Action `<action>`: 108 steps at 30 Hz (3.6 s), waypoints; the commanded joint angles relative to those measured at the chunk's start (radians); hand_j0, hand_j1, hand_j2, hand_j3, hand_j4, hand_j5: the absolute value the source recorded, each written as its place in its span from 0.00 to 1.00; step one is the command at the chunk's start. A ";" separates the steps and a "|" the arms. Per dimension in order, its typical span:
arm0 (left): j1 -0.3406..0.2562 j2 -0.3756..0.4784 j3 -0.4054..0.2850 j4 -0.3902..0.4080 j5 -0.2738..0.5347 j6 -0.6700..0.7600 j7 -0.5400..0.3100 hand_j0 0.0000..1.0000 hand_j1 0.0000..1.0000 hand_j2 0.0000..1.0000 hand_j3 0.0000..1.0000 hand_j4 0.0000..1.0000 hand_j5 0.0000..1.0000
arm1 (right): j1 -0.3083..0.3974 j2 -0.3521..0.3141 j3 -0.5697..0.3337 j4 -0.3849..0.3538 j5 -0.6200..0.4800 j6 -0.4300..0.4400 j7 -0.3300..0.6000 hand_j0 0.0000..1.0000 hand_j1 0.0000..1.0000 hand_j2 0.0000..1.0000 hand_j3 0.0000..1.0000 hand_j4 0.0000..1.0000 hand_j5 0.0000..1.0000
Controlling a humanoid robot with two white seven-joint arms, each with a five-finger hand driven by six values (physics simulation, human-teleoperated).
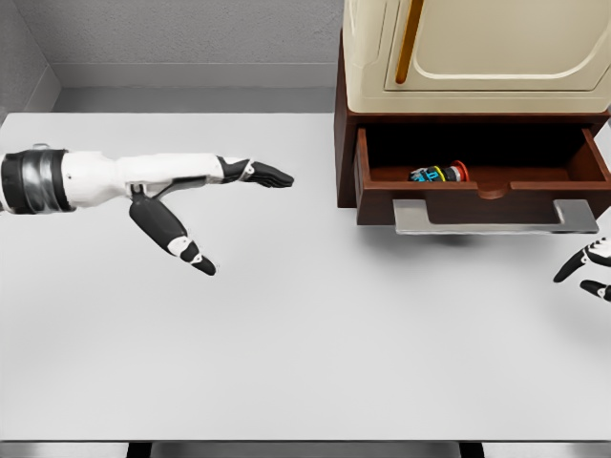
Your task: Put the switch into the drawer with left arm, and close the drawer with right arm
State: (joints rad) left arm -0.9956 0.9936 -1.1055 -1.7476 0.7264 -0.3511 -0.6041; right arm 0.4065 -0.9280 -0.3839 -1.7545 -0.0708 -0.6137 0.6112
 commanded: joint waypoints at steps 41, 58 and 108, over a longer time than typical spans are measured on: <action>-0.296 0.059 -0.224 0.056 -0.512 -0.149 -0.007 1.00 1.00 1.00 1.00 1.00 1.00 | -0.143 -0.074 0.076 0.001 -0.052 0.003 0.000 0.55 0.55 0.55 0.55 0.55 0.55; -0.287 -0.032 -0.269 0.069 -0.512 -0.149 -0.007 1.00 1.00 1.00 1.00 1.00 1.00 | -0.262 -0.080 0.204 0.007 -0.037 0.003 0.000 0.55 0.55 0.55 0.55 0.55 0.55; -0.365 0.007 -0.347 0.148 -0.513 -0.149 -0.007 1.00 1.00 1.00 1.00 1.00 1.00 | -0.606 -0.061 0.511 0.219 0.051 0.003 0.000 0.55 0.55 0.55 0.55 0.55 0.55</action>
State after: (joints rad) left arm -1.3606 1.0001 -1.4546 -1.5992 0.2080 -0.5022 -0.6112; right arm -0.2040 -0.9918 0.1194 -1.5499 -0.0196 -0.6130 0.6126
